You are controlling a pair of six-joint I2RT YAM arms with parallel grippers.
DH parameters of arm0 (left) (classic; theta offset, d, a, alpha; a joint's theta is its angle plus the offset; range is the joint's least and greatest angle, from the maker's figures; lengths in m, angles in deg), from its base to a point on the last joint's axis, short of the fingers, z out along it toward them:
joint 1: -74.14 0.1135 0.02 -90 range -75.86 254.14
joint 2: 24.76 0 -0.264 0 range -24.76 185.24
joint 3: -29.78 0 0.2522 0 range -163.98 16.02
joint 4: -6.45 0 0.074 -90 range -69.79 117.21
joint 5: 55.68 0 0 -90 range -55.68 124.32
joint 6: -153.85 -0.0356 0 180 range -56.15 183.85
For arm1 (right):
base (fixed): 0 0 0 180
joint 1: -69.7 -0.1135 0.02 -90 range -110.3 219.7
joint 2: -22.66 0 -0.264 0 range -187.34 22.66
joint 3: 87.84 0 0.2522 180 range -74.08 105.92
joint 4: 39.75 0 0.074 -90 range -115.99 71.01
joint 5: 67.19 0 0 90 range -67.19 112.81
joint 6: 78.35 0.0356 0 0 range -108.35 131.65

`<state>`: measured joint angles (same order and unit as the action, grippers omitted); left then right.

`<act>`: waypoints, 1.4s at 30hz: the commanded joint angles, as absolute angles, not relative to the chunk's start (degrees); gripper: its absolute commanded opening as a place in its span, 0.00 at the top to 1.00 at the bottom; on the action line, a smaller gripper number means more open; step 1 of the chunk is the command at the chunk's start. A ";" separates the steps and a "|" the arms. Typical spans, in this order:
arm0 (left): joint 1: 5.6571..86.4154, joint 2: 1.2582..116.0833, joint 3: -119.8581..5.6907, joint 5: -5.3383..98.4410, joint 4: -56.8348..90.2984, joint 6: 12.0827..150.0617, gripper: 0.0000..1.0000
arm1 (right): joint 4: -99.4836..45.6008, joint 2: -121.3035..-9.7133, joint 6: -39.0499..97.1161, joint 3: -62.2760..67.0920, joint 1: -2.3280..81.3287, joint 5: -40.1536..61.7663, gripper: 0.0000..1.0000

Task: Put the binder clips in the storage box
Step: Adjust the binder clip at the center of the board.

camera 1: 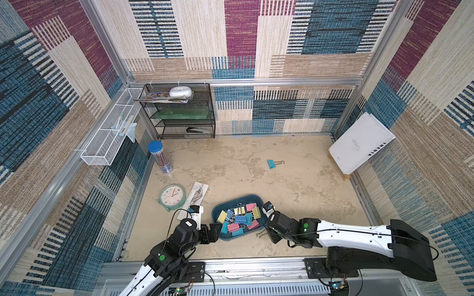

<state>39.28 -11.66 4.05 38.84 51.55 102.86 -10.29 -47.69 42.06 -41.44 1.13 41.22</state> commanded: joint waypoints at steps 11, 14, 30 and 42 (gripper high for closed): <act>39.33 -11.73 4.38 39.42 51.35 102.75 0.08 | 5.79 -73.49 44.45 -24.39 -14.04 55.15 1.00; 39.33 -11.76 4.34 39.60 51.32 102.72 0.08 | 7.59 -78.95 45.10 -21.27 -16.35 56.75 1.00; 39.33 -11.77 4.33 39.68 51.33 102.64 0.08 | -2.14 -83.64 41.29 -22.37 -19.56 44.97 1.00; 39.33 -11.97 4.25 39.73 51.67 102.80 0.08 | -11.31 -83.50 40.69 -27.47 -19.52 32.88 0.74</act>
<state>39.28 -11.76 4.14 39.23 51.57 102.86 -5.06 -81.20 38.65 -25.64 -19.77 69.98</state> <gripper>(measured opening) 0.921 0.257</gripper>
